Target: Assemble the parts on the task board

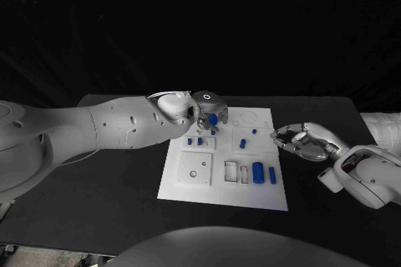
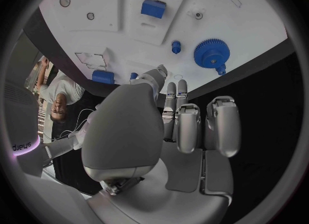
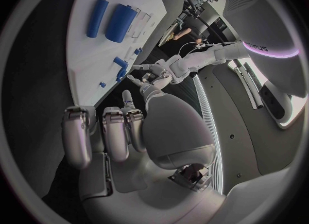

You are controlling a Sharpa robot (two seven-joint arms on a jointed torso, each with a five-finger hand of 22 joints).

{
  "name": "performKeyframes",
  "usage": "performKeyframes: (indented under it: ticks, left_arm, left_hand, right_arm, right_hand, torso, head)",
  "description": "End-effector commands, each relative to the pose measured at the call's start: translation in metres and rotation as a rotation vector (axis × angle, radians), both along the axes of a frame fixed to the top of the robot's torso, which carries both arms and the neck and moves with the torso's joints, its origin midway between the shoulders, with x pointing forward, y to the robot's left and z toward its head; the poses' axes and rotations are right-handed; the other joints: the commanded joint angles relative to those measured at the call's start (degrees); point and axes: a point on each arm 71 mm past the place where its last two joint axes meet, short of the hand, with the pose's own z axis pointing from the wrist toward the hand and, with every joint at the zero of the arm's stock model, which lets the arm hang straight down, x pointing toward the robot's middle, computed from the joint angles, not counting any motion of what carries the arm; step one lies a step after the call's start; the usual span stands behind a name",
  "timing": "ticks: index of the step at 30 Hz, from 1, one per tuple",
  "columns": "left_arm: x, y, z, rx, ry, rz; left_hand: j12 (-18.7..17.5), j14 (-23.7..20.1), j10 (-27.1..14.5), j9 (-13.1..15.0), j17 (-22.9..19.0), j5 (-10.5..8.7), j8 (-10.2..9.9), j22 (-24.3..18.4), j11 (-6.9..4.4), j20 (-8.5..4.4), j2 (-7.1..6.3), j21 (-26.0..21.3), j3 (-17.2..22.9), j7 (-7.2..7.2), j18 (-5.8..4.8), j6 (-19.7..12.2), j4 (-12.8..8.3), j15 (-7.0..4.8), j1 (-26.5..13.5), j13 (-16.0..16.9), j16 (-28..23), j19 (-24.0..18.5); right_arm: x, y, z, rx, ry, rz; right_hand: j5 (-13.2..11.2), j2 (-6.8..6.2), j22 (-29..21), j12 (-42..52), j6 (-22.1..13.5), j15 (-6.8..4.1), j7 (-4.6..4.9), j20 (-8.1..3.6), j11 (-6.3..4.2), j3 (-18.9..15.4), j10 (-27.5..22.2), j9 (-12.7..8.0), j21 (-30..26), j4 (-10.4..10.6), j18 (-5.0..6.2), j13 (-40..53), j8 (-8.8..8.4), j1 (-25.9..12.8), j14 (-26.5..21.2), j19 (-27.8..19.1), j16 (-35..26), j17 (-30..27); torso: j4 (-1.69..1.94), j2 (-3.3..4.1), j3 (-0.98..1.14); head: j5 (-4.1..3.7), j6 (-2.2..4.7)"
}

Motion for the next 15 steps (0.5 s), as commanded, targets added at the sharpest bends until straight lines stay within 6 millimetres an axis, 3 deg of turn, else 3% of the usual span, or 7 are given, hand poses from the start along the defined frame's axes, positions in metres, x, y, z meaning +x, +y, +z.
performKeyframes:
  ticks: [1, 15]
  left_arm:
    - [-0.0009, 0.0013, -0.0049, 0.056, 0.028, 0.007]
    - [-0.0022, 0.0058, -0.0107, 0.086, 0.060, 0.036]
  left_hand:
    - [0.4, 4.1, 1.0, -0.3, 4.4, -0.58, -0.2, 12.5, 0.06, -0.35, 0.12, -0.4, -1.2, 0.25, -0.73, -0.3, 0.2, -0.46, -1.6, 0.0, -0.3, 2.1]
    - [0.2, 3.7, 1.1, -1.3, 3.3, 0.65, -0.8, 12.2, 0.41, -0.10, 1.37, -1.5, -1.8, 0.77, -0.53, -1.1, -0.3, -0.15, -1.0, 0.0, -0.7, 1.6]
  right_arm:
    - [-0.0003, 0.0011, -0.0009, -0.001, 0.010, 0.016]
    - [0.0006, -0.0002, -0.0024, -0.008, 0.023, 0.014]
  right_hand:
    - [-0.4, -0.13, 13.1, 0.2, 0.3, 0.35, -0.02, 0.19, -0.10, 0.0, 6.4, 0.1, 0.0, 0.2, -0.18, 15.0, 0.39, -0.6, 5.9, 1.4, 0.2, 15.1]
    - [-0.3, -0.08, 13.0, 0.2, 0.2, 0.35, -0.07, 0.19, -0.15, 0.1, 6.4, 0.1, -0.1, 0.0, -0.14, 15.0, 0.34, -0.5, 5.9, 1.2, 0.2, 15.1]
  torso:
    - [-0.04, -0.04, 0.01]
    - [0.00, -0.01, 0.03]
  head:
    - [-0.05, 0.00]
    - [-0.09, 0.00]
